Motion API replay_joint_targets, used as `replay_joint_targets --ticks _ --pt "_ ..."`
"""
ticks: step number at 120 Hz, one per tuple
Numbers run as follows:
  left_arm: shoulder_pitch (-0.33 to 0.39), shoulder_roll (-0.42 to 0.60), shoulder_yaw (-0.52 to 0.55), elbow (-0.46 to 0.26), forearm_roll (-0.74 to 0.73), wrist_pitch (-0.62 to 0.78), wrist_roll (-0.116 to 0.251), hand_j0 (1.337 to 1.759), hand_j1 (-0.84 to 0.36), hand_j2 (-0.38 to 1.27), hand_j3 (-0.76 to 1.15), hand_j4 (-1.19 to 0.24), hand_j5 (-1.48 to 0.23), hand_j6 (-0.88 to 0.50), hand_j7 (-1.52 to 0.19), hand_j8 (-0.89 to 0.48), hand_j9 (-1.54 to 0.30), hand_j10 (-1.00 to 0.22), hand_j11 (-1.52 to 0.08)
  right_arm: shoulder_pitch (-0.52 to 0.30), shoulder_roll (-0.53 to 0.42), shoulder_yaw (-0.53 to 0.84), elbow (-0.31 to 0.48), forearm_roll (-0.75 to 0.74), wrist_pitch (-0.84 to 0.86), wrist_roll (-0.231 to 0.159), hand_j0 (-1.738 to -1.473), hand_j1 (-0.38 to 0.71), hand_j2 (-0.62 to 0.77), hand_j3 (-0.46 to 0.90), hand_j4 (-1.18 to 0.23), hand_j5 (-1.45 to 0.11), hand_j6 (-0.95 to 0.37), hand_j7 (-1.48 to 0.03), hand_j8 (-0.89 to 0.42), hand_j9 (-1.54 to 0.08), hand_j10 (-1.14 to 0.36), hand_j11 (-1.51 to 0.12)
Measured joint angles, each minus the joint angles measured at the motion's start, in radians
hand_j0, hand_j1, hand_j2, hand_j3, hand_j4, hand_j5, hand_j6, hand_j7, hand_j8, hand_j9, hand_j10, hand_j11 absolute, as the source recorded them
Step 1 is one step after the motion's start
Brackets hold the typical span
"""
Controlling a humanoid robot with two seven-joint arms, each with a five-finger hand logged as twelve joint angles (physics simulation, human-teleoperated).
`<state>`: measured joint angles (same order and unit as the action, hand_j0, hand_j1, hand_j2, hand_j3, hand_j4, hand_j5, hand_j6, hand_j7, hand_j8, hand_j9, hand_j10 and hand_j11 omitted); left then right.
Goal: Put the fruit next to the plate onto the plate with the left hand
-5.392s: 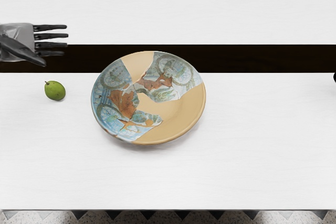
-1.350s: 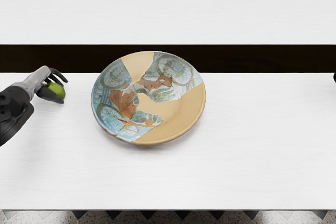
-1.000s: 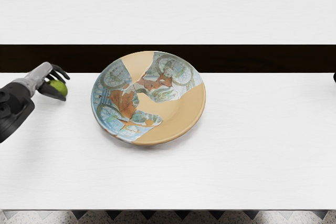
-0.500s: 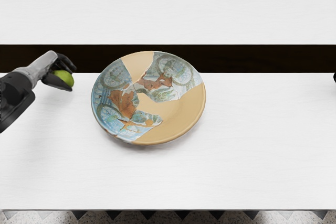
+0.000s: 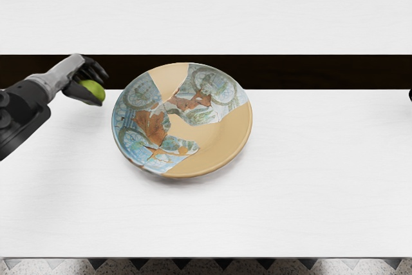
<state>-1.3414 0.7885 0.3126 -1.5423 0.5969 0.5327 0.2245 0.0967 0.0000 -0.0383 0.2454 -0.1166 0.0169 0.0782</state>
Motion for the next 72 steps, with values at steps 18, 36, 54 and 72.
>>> replay_joint_targets --ticks 18,36,54,72 --pt "-0.014 0.000 0.005 -0.015 -0.001 -0.002 0.002 1.658 -0.30 0.32 0.00 -0.60 -0.79 -0.60 -0.79 -0.48 -0.78 -0.56 -0.78 0.000 0.000 0.000 0.000 0.000 0.000 0.000 -1.658 -0.33 0.00 0.00 -0.02 -0.02 -0.01 -0.02 -0.01 -0.02 -0.01 -0.02" --pt "-0.029 0.000 0.006 -0.031 -0.001 -0.004 0.005 1.658 -0.30 0.31 0.00 -0.60 -0.79 -0.60 -0.79 -0.48 -0.78 -0.55 -0.79 0.000 0.000 0.000 0.000 0.000 0.000 0.000 -1.658 -0.33 0.00 0.00 -0.02 -0.02 -0.01 -0.02 -0.01 -0.02 -0.01 -0.02" --pt "-0.034 -0.002 0.006 -0.040 -0.001 -0.006 0.007 1.658 -0.30 0.31 0.00 -0.60 -0.79 -0.60 -0.79 -0.49 -0.78 -0.56 -0.78 0.000 0.000 0.000 0.000 0.000 0.000 0.000 -1.658 -0.33 0.00 0.00 -0.02 -0.02 -0.01 -0.02 -0.01 -0.02 -0.01 -0.02" --pt "-0.057 -0.008 0.007 -0.054 -0.001 -0.007 0.008 1.658 -0.30 0.31 0.00 -0.60 -0.79 -0.60 -0.79 -0.48 -0.78 -0.56 -0.79 0.000 0.000 0.000 0.000 0.000 0.000 0.000 -1.658 -0.33 0.00 0.00 -0.02 -0.02 -0.02 -0.02 -0.01 -0.02 -0.01 -0.02"
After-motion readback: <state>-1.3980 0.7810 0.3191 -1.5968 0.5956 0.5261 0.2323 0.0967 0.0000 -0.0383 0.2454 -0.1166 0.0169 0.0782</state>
